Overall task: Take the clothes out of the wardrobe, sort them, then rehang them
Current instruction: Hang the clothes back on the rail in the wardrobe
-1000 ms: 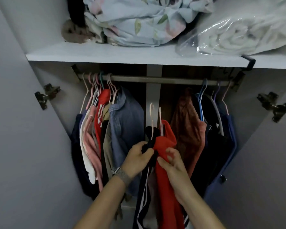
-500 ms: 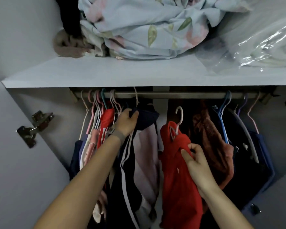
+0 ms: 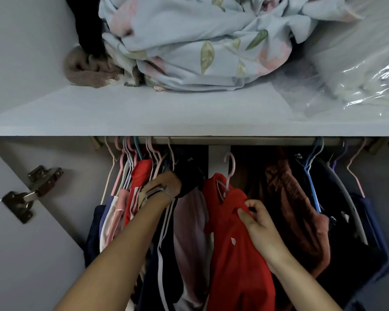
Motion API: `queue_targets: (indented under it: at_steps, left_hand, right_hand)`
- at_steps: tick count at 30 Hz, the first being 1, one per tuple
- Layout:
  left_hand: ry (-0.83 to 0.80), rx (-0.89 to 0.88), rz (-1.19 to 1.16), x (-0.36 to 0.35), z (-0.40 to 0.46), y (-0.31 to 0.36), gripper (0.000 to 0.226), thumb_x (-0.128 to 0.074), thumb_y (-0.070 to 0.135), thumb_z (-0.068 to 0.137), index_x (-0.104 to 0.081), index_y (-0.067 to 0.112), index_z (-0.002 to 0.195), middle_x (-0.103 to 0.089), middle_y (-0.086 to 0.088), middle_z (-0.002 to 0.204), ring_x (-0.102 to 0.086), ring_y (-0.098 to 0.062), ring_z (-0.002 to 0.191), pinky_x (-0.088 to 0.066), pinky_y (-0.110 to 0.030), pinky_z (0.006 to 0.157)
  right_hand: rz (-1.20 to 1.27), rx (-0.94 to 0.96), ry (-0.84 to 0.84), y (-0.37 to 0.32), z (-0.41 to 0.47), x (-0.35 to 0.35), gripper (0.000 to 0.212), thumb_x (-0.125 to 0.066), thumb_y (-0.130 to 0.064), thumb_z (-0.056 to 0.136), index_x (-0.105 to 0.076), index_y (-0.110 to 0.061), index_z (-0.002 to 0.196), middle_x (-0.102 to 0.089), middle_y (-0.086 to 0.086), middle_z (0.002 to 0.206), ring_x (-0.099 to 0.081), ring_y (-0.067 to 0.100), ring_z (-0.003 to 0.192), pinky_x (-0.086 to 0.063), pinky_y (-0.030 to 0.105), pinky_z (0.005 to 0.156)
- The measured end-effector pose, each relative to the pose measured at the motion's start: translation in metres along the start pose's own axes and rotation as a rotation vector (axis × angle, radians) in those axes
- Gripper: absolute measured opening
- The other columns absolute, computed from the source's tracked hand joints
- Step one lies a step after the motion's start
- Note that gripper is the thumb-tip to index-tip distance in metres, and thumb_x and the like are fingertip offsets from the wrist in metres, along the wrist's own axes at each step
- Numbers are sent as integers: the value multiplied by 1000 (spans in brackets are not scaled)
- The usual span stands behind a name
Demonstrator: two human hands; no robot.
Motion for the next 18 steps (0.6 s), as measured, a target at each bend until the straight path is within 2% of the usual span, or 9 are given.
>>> queue_targets:
  at_steps: [6,10,13,16,18]
  left_hand:
    - [10,-12,-8,1,2,0,34,-39,15,96,-55,-3,120,-57,-21,123,-54,-35,114,-44,-35,91]
    - [127,-181,-10,17,-18,1,34,-43,21,94,-54,-1,118,-55,-22,118,-53,-36,110,-44,-37,91]
    - [305,-346,-149,46,-54,-2,30,-55,10,85,-58,0,113,-58,-17,112,-54,-30,105,-39,-26,88]
    - [268,-411,-215,59,-89,-10,19,-56,2,83,-63,2,101,-69,-11,98,-62,-17,84,-38,-5,71]
    - [234,-421,-205,59,-103,-22,17,-55,2,84,-66,4,98,-70,-4,91,-64,-14,83,-37,0,70]
  right_hand:
    - [-20,17,-15,6,1,5,6,-54,-19,96,-57,-16,99,-65,24,99,-63,35,82,-52,54,82]
    - [-14,58,-28,-6,5,-1,10,-56,-22,95,-59,-16,103,-68,22,99,-66,40,89,-52,54,86]
    - [-9,175,-5,-29,17,-13,10,-59,-21,93,-57,-17,102,-65,24,102,-62,39,91,-48,53,90]
    - [-18,277,29,-52,36,-33,10,-59,-20,92,-55,-21,101,-65,12,100,-61,28,87,-47,46,90]
    - [-55,299,42,-58,51,-50,11,-59,-26,91,-52,-26,100,-64,6,96,-59,21,83,-50,47,85]
Point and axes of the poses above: each hand's wrist, its own z-axis towards the middle knuckle, its own x-axis out of the back of the hand, y = z × x, the point moved 10 cm from there along z, towards the middle knuckle
